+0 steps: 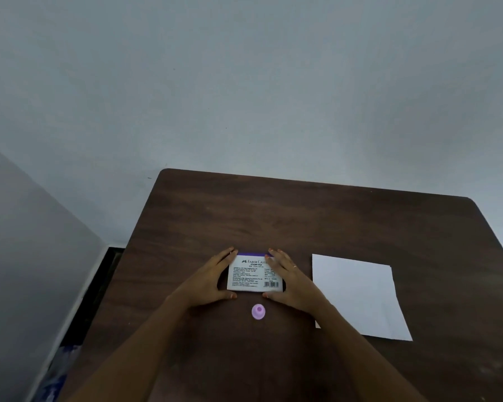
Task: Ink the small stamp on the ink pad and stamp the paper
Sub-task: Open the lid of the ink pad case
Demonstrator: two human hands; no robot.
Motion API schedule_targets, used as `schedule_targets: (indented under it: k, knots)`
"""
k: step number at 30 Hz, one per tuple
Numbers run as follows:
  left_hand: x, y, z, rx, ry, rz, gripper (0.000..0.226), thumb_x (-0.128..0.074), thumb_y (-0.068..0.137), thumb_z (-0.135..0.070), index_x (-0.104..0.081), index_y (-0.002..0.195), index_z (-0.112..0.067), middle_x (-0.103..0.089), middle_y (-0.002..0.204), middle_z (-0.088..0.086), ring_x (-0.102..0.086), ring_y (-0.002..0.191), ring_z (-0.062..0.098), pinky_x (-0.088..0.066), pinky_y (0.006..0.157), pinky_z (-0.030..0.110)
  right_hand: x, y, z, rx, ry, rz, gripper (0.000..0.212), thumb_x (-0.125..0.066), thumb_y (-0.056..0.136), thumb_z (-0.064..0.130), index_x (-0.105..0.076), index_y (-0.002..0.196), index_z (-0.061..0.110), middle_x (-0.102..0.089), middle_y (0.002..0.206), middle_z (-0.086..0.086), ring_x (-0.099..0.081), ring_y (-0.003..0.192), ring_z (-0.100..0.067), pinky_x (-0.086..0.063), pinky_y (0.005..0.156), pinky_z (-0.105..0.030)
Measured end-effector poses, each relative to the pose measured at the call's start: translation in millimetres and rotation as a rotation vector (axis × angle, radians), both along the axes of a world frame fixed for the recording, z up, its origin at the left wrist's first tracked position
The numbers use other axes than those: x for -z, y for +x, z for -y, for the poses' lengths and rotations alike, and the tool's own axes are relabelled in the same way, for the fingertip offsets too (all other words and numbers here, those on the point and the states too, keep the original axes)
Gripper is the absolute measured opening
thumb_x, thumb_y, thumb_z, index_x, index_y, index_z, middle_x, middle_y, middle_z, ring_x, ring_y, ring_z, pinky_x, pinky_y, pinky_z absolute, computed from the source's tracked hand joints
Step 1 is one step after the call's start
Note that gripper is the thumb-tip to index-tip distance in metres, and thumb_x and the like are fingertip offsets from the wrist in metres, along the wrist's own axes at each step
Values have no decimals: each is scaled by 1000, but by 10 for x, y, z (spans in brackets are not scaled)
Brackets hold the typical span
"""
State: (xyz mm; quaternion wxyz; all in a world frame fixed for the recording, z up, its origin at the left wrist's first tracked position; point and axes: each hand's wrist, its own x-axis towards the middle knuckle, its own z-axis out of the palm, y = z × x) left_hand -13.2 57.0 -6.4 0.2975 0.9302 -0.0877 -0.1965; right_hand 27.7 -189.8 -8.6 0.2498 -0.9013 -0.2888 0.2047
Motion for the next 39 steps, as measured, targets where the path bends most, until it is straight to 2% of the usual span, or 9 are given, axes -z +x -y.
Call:
schedule_targets:
  k: [5,11,15,17,21,23,30,34,39]
  knots:
    - [5,10,20,-57,-116,28,98,-75,69,-35,-13,144,-28,-14,154,-4,-14,135,4,-20,109,25,1,-30,-13,50,77,8,78,-68,76,36,-24,140,27,-13,154,0,-4,141,-14,-18,110,-24]
    - [21,-27,43,-64,-153,89,93,-75,71,-32,-17,143,-24,-19,153,-2,-14,132,0,-7,114,30,-48,-40,2,68,110,11,71,-70,75,35,-35,136,25,-19,153,-1,-11,141,-15,-25,111,-30]
    - [23,-36,59,-120,-173,108,95,-78,68,-28,-19,143,-21,-24,152,-1,-19,138,8,-5,115,30,-95,-8,22,74,133,-1,65,-69,75,38,-42,132,22,-27,151,2,-14,139,-10,-23,111,-30]
    - [31,-34,59,-125,-168,104,98,-78,69,-28,-16,144,-21,-22,153,-1,-16,141,13,-5,116,31,-139,27,31,107,193,-9,59,-70,75,35,-50,127,17,-40,144,0,-25,135,-7,-28,110,-29]
    - [54,-39,62,-115,-121,71,106,-74,71,-37,1,145,-24,-9,157,-2,-3,143,11,-1,115,27,-253,93,-26,271,397,-26,32,-70,77,25,-66,107,16,-67,113,2,-57,107,-5,-42,88,-5]
    - [79,-50,84,-121,-52,61,107,-69,72,-48,7,144,-23,-2,157,-2,3,142,11,-1,115,28,-301,137,-89,377,502,-75,18,-66,80,22,-69,97,18,-68,96,9,-63,95,-8,-47,79,-7]
    - [93,-71,128,-148,15,47,101,-52,77,-63,20,138,-28,1,158,-1,-2,144,18,-3,115,32,-276,492,-437,676,541,-148,19,-48,92,24,-56,108,20,-57,116,-4,-50,105,-17,-42,84,-27]
    - [119,-82,115,-132,28,91,97,-50,79,-63,23,135,-31,-1,158,-2,4,141,9,0,116,29,-150,709,-541,728,303,-22,21,-46,92,21,-61,104,13,-53,121,-14,-44,111,-27,-34,94,-38]
    - [133,-74,114,-106,32,111,92,-50,80,-61,20,134,-36,4,152,-13,11,130,-2,5,110,23,-50,808,-577,702,156,70,20,-52,89,19,-66,102,13,-51,118,-14,-41,109,-29,-29,98,-39]
